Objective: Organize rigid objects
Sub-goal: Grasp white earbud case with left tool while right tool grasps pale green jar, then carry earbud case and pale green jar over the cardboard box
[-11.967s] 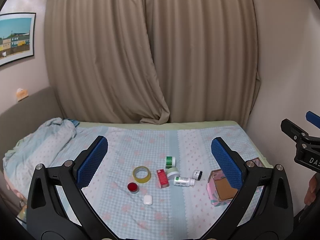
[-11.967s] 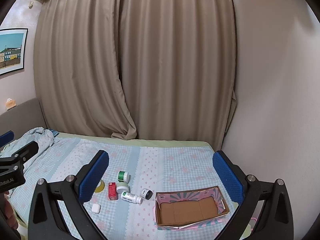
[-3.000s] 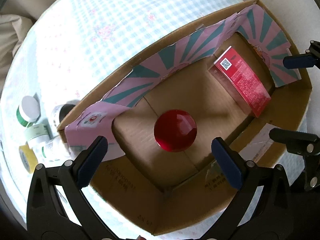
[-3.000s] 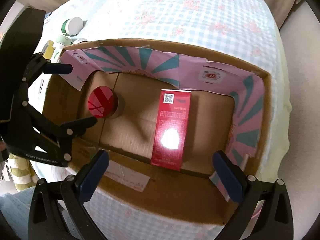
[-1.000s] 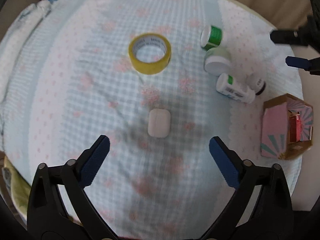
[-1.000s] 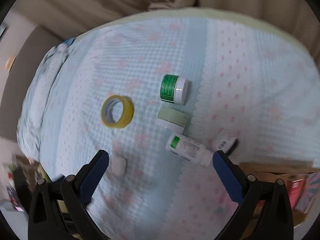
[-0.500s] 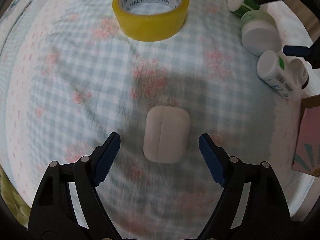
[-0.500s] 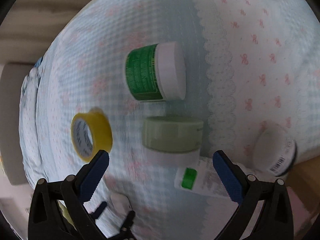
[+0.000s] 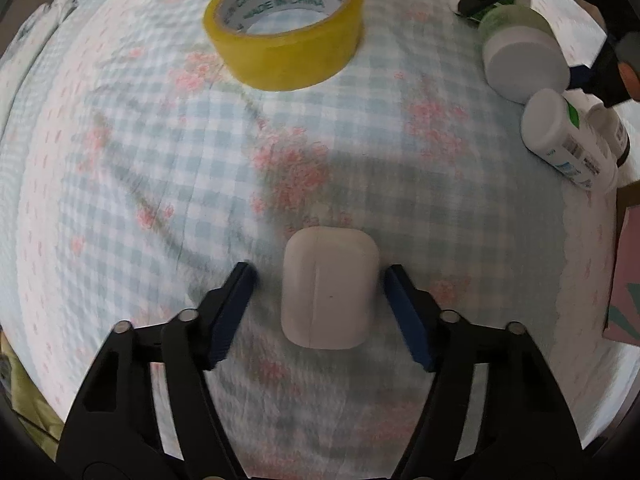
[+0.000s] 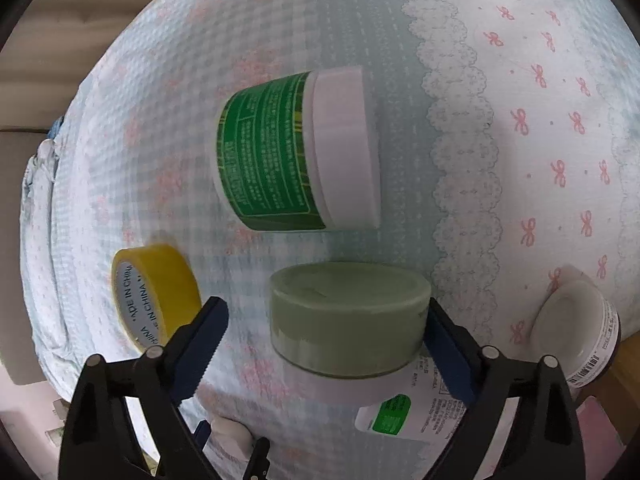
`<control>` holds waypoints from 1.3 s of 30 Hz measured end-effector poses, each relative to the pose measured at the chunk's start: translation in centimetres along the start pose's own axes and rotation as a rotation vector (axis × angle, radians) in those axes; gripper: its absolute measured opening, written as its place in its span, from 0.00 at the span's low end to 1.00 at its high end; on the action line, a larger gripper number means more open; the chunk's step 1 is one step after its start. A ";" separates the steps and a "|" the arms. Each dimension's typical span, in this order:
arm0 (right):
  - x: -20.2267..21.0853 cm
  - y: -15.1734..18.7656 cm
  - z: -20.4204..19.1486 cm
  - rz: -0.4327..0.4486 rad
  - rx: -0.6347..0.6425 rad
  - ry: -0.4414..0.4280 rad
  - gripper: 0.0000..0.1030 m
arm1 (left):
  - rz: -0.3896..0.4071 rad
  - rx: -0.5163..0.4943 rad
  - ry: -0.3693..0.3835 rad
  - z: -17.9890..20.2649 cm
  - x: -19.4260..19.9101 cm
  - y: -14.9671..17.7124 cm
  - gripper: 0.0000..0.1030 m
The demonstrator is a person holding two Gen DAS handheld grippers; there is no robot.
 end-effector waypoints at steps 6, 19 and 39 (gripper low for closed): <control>-0.2 -0.6 0.9 -0.005 -0.036 0.027 0.66 | -0.004 -0.056 0.000 1.4 0.3 -0.7 0.40; 0.2 -0.4 -0.7 0.025 -0.004 0.028 0.66 | 0.040 0.003 0.038 -1.3 3.0 -0.1 0.40; 12.1 6.7 -2.9 0.159 0.067 -0.093 0.65 | 0.219 0.013 0.087 -1.9 17.7 0.2 0.40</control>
Point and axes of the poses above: each gripper's, at about its wrist camera, not at the fingertips, and x roughly against the way its jaws point, z to its right, y to its underside, the point moved 2 cm from there along -x, roughly the way its jaws point, and after that the axes turned 9 degrees about -z, right-handed, at the moved point
